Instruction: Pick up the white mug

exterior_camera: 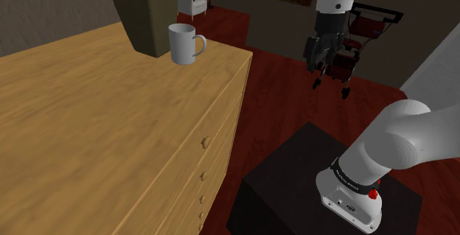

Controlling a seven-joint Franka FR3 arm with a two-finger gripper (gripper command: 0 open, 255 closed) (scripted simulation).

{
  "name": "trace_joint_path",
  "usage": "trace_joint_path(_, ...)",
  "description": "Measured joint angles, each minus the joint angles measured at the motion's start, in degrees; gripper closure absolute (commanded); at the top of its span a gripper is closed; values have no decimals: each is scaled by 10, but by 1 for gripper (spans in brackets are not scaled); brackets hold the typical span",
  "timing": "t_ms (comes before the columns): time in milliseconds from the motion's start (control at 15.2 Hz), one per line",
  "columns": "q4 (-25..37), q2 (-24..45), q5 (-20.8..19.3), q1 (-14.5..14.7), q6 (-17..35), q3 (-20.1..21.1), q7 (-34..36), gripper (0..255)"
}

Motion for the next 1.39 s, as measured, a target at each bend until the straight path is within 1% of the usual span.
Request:
trace_joint_path(132, 4, 6, 4, 2, 4, 4, 4, 0)
trace_joint_path(330, 26, 41, 24, 15, 28, 25, 27, 0)
trace_joint_path(660, 84, 110, 51, 35, 60, 64, 69, 0)
trace_joint_path(1056, 178, 205, 65, 51, 89, 102, 113, 0)
trace_joint_path(1386, 265, 285, 62, 64, 104, 135, 155, 0)
